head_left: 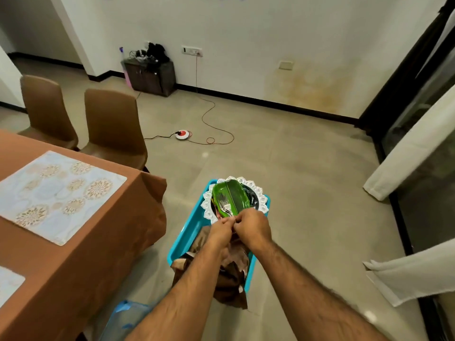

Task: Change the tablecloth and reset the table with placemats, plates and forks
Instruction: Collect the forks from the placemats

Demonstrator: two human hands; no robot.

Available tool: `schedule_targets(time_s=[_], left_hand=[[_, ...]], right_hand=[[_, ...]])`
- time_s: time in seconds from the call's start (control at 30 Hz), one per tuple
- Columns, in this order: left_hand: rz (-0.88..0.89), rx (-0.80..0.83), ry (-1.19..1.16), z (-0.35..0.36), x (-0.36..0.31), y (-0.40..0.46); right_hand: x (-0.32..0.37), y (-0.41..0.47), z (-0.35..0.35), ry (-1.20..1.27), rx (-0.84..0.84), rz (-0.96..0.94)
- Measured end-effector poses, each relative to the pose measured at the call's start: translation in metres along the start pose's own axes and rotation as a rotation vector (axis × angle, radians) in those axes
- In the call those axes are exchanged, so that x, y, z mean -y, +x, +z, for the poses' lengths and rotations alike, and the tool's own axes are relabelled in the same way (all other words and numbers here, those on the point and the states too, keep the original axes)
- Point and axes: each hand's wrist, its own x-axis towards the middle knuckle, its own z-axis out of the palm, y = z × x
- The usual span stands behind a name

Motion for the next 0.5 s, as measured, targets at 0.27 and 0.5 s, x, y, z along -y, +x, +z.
schedule_targets(time_s=[0.27,0.5], left_hand=[[0.02,-0.105,0.138,0.021,-0.028,0.106],[-0.033,-0.208,0.103,0.04,-0.018,0.159]], right_hand=[[-0.019,0.112,0.021,0.228,0.131,0.13],[-0.046,0.163,0.045,0.211,0.244,0.127]])
